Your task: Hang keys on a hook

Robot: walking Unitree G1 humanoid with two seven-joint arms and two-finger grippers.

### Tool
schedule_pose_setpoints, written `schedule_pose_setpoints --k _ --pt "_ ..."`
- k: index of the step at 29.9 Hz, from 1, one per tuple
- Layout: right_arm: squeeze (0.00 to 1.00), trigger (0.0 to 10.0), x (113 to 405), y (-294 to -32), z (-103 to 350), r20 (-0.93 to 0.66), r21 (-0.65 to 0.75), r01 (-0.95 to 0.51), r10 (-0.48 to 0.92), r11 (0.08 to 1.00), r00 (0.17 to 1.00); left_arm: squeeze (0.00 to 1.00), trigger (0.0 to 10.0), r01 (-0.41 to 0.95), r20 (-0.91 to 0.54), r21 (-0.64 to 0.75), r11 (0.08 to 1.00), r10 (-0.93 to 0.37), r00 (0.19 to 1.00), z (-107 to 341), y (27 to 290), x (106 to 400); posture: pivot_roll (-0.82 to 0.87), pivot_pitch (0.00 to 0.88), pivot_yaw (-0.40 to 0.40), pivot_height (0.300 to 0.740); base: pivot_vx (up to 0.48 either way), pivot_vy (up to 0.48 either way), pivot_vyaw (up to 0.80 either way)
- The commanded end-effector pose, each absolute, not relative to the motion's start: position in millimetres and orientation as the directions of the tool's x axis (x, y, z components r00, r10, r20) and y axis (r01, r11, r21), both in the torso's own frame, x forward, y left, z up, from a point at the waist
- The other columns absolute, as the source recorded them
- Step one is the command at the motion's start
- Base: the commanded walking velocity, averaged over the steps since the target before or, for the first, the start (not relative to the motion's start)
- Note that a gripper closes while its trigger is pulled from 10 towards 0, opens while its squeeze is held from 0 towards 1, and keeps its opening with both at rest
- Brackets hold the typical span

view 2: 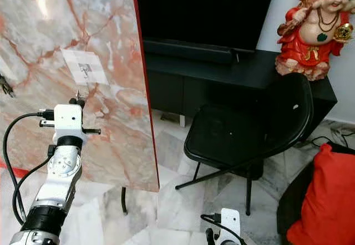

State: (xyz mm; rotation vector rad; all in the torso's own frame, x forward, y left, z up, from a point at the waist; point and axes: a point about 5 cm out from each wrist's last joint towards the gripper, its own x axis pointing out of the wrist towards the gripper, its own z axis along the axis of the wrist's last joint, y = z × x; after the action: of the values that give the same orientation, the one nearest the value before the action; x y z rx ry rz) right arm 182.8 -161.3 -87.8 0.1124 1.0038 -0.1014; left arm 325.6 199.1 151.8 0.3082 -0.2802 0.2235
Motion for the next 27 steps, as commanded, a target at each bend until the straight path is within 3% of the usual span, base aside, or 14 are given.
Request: schedule_pose_setpoints --k 1,12,18,27 --pt "0.00 10.0 181 -163 -88 -0.848 0.041 0.137 -0.038 0.990 0.528 0.00 10.0 -0.238 0.334 0.274 0.932 0.140 0.932 158 192 327 0.05 0.000 -0.013 0.740 0.000 0.000 0.00" --pt "0.00 10.0 181 -164 -89 -0.848 0.035 0.126 -0.037 0.991 0.529 0.00 10.0 -0.209 0.336 0.181 0.961 0.139 0.931 155 189 320 0.05 0.000 -0.009 0.740 0.000 0.000 0.00" --pt "0.00 10.0 181 -166 -88 -0.844 0.022 0.111 -0.041 0.994 0.534 0.00 10.0 -0.215 0.291 0.074 0.974 0.185 0.939 139 197 300 0.06 0.000 -0.016 0.740 0.000 0.000 0.00" --pt "0.00 10.0 173 -185 -89 -0.836 0.023 0.142 -0.059 0.990 0.545 0.00 10.0 -0.194 0.300 0.074 0.978 0.164 0.940 142 193 302 0.06 0.000 -0.020 0.740 0.119 0.000 0.46"
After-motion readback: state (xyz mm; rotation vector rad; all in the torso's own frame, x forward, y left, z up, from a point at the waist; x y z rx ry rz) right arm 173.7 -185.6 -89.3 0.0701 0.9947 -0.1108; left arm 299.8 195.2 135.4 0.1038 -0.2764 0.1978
